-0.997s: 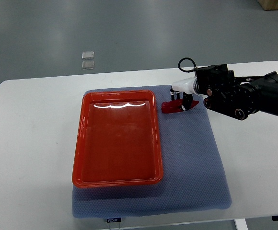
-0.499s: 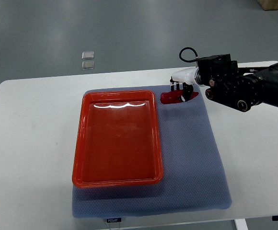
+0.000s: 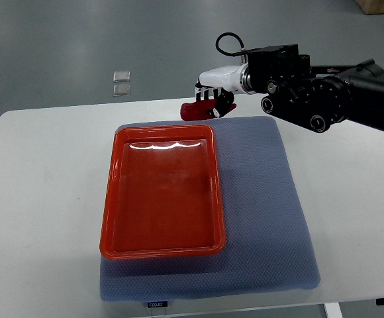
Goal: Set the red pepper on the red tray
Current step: 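Lift the red pepper and carry it over the red tray, then lower the pepper into the tray and open the right hand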
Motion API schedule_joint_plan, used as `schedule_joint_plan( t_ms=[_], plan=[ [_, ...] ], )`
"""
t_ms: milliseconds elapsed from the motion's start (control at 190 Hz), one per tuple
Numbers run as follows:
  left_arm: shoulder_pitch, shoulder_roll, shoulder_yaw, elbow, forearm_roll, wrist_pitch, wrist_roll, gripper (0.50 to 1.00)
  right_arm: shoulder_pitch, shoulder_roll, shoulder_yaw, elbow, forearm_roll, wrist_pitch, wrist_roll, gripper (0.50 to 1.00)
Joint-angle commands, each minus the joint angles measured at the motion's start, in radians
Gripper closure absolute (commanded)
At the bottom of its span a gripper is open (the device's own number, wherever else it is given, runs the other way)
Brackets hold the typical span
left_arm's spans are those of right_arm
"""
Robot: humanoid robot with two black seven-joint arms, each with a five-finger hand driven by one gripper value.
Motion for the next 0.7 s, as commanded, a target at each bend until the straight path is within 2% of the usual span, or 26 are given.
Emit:
schedule_joint_plan(
  t_ms=[0,58,278,541,693],
  plan=[
    [0.000,0.000,0.000,0.000,0.000,0.000,0.000,0.500,0.000,0.017,0.018,0.017,-0.003,-0.005,0.055,0.998],
    [0.000,0.000,0.000,0.000,0.000,0.000,-0.002,0.500,-0.004,0.035,0.018,0.023,-0.006,-0.006,0.090,0.998],
    [0.000,0.000,0.000,0.000,0.000,0.000,0.000,0.500,-0.022,0.063,0.016,0.027,-0.015,-0.006,0.162,0.998],
    [0.000,0.000,0.000,0.000,0.000,0.000,0.000,0.500,-0.079,0.100,0.012,0.026,-0.029,-0.008,0.174,0.993],
    [0.000,0.000,0.000,0.000,0.000,0.000,0.000,0.500,-0.116,0.106,0.009,0.020,-0.043,-0.034,0.194,0.987]
  ],
)
